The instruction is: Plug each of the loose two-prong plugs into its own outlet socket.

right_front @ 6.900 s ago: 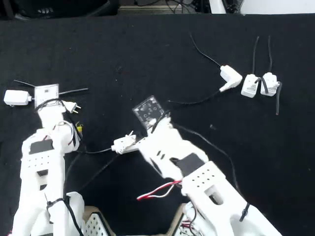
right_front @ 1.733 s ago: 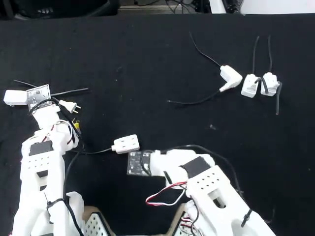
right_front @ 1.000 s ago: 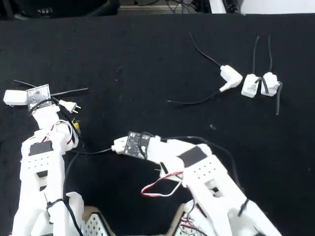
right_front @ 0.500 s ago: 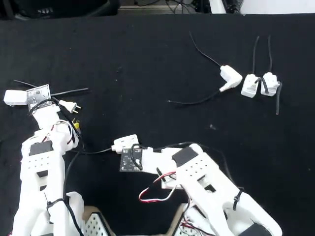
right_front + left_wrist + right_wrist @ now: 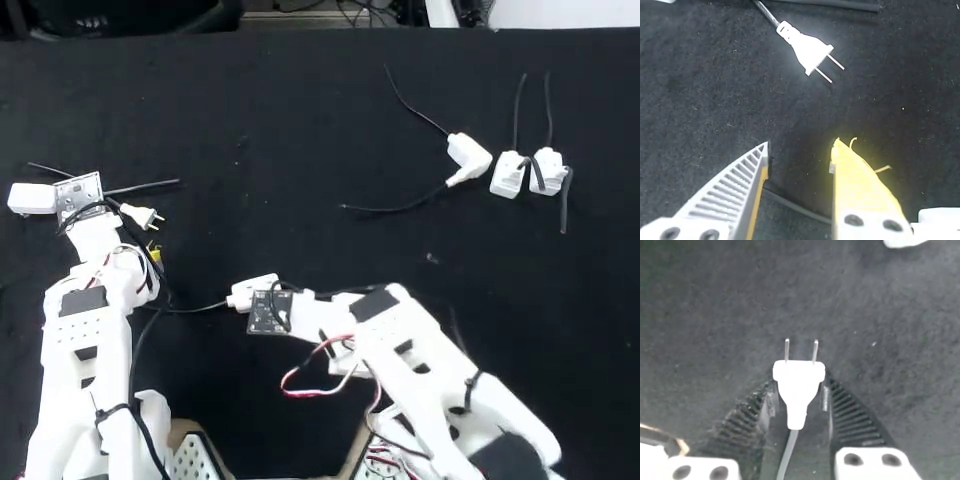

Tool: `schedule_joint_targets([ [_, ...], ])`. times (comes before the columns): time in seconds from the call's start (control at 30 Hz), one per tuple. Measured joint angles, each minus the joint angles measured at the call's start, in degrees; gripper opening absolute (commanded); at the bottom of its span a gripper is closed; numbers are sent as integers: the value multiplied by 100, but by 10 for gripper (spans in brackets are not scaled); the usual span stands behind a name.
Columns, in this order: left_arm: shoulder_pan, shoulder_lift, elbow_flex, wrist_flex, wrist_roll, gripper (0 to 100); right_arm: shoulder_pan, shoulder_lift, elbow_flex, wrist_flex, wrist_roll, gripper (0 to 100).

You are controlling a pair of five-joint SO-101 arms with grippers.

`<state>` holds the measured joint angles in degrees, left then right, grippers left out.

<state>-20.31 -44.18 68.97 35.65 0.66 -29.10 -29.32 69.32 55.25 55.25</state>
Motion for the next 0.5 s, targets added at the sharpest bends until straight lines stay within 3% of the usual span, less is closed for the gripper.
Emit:
schedule_joint_targets([
  [0.13,0,0,0,0,0,201,35,352,-167,-220,0,9],
  [0.4,0,0,0,0,0,202,176,62,-308,-369,-607,21],
  [0.5,0,0,0,0,0,202,211,-149,-308,-369,-1020,114],
])
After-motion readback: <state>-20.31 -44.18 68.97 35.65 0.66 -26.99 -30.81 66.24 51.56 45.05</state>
